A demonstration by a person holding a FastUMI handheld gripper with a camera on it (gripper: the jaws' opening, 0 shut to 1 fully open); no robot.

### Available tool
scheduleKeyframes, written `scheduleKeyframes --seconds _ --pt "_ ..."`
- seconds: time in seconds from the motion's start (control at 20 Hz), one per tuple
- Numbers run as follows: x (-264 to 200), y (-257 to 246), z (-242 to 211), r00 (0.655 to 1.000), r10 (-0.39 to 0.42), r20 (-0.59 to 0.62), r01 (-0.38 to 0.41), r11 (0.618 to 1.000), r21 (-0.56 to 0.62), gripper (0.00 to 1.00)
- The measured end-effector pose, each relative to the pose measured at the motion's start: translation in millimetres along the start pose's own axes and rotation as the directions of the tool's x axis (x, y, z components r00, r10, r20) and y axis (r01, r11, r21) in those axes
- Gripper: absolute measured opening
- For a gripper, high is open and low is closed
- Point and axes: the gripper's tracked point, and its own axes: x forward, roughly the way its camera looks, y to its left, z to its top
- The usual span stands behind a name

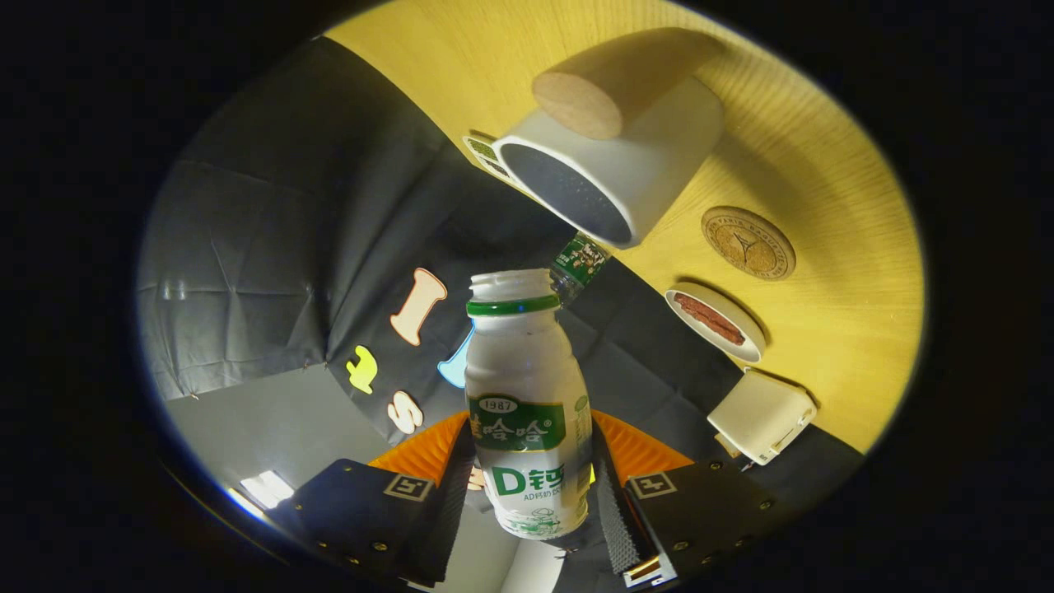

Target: Take the bottle from table, then pour the juice into the cup, finally place the bottle on the coaster

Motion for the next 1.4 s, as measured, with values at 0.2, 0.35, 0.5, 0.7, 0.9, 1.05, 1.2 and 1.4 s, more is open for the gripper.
scheduleKeyframes --seconds 0.2,0.35,0.5,0.7,0.9,1.05,1.2,1.4 --pt "0.5 -4.8 -1.2 1.000 -0.010 0.016 0.011 0.995 -0.099 0.71" --pt "-3.6 -9.2 -0.5 0.999 -0.045 0.022 0.048 0.975 -0.218 0.71" --pt "-6.2 -8.2 4.6 0.998 -0.055 0.035 0.063 0.942 -0.330 0.71" --pt "-11.7 -13.9 10.5 0.992 -0.108 0.059 0.123 0.833 -0.540 0.71" --pt "-22.3 -14.6 13.7 0.990 -0.130 0.057 0.131 0.686 -0.716 0.71" --pt "-26.2 -10.2 14.3 0.987 -0.145 0.072 0.137 0.518 -0.845 0.71" --pt "-30.1 -7.4 14.1 0.984 -0.160 0.079 0.130 0.332 -0.934 0.71" --pt "-22.3 -10.3 14.3 0.982 -0.170 0.076 0.092 0.084 -0.992 0.71"
